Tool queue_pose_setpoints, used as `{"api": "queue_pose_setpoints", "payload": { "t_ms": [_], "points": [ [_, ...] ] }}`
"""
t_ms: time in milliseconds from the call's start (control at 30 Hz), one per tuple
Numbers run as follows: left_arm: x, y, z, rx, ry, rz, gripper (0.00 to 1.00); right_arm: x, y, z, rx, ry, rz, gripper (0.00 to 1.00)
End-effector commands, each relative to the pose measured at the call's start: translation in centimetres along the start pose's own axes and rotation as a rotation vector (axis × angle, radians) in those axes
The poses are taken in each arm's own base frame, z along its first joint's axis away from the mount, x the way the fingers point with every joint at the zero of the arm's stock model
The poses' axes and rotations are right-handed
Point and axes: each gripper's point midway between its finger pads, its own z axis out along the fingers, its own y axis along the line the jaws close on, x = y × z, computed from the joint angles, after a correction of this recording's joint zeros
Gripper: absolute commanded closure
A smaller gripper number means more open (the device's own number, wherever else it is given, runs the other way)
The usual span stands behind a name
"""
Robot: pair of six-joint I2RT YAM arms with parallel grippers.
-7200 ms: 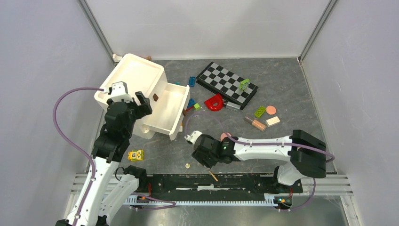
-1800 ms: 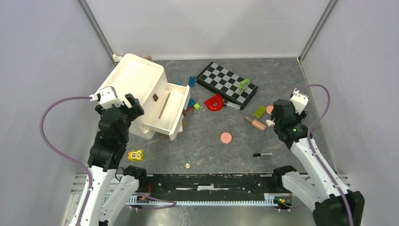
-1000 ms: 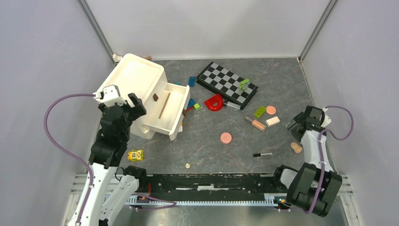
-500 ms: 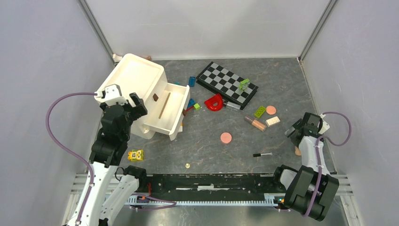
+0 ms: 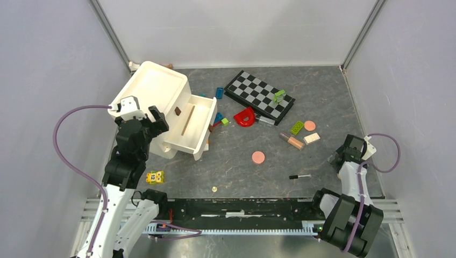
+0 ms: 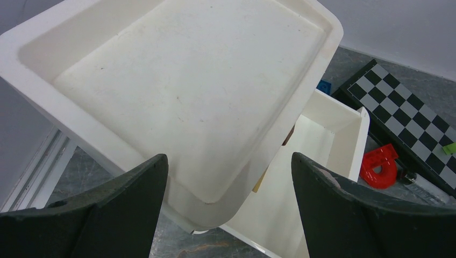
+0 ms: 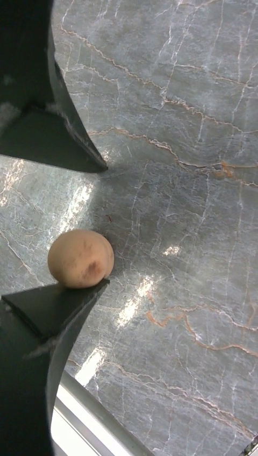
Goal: Organize the makeup
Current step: Pick up the makeup tool from the corner of the board.
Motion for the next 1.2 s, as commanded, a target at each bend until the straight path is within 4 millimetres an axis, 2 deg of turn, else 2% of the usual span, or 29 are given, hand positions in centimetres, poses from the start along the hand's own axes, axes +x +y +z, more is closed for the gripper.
{"api": "queue_pose_setpoints", "payload": {
  "t_ms": [0, 167, 267, 400, 533, 600, 700, 767, 867, 933, 1033, 1133, 1167],
  "points": [
    [-0.5, -0.4, 0.0, 0.017, -0.012, -0.021, 0.1, 0.2, 0.8, -0.3, -0.054, -0.002, 0.018, 0.31],
    [-0.4, -0.5, 0.1, 0.021, -0.008, -0.019, 0.1, -1.0, 0.7, -1.0, -0.049, -0.048, 0.024, 0.55],
    [-0.5, -0.6, 0.1, 0.023, -0.01, -0.02, 0.1, -1.4, 0.6, -1.1, -0.047, -0.06, 0.026, 0.62],
    [-0.5, -0.6, 0.1, 0.023, -0.01, -0.019, 0.1, -1.9, 0.6, -1.3, -0.039, -0.068, 0.02, 0.65],
    [-0.4, -0.6, 0.2, 0.023, -0.006, -0.017, 0.1, -4.1, 0.9, -2.6, -0.052, -0.126, 0.034, 0.65],
    [-0.5, -0.6, 0.2, 0.022, -0.009, -0.017, 0.1, -5.7, 1.8, -3.7, -0.095, -0.166, 0.046, 0.65],
    [-0.5, -0.6, 0.1, 0.023, -0.01, -0.017, 0.1, -7.8, 4.3, -5.7, -0.249, -0.237, 0.044, 0.61],
    [-0.4, -0.6, 0.1, 0.024, -0.01, -0.018, 0.1, -8.8, 7.1, -7.5, -0.426, -0.293, 0.036, 0.59],
    [-0.5, -0.6, 0.0, 0.026, -0.012, -0.019, 0.1, -9.7, 11.0, -10.6, -0.701, -0.356, 0.1, 0.69],
    [-0.5, -0.6, 0.0, 0.026, -0.011, -0.019, 0.09, -9.3, 13.2, -12.1, -0.826, -0.317, 0.117, 0.7],
    [-0.5, -0.6, -0.1, 0.03, -0.013, -0.02, 0.1, -8.5, 16.9, -14.5, -0.954, -0.256, 0.036, 0.69],
    [-0.5, -0.6, -0.1, 0.028, -0.012, -0.019, 0.1, -7.0, 21.4, -18.2, -1.09, -0.223, -0.061, 0.68],
    [-0.5, -0.6, -0.1, 0.028, -0.012, -0.018, 0.1, -5.8, 23.0, -19.7, -1.153, -0.195, -0.093, 0.68]
  ]
}}
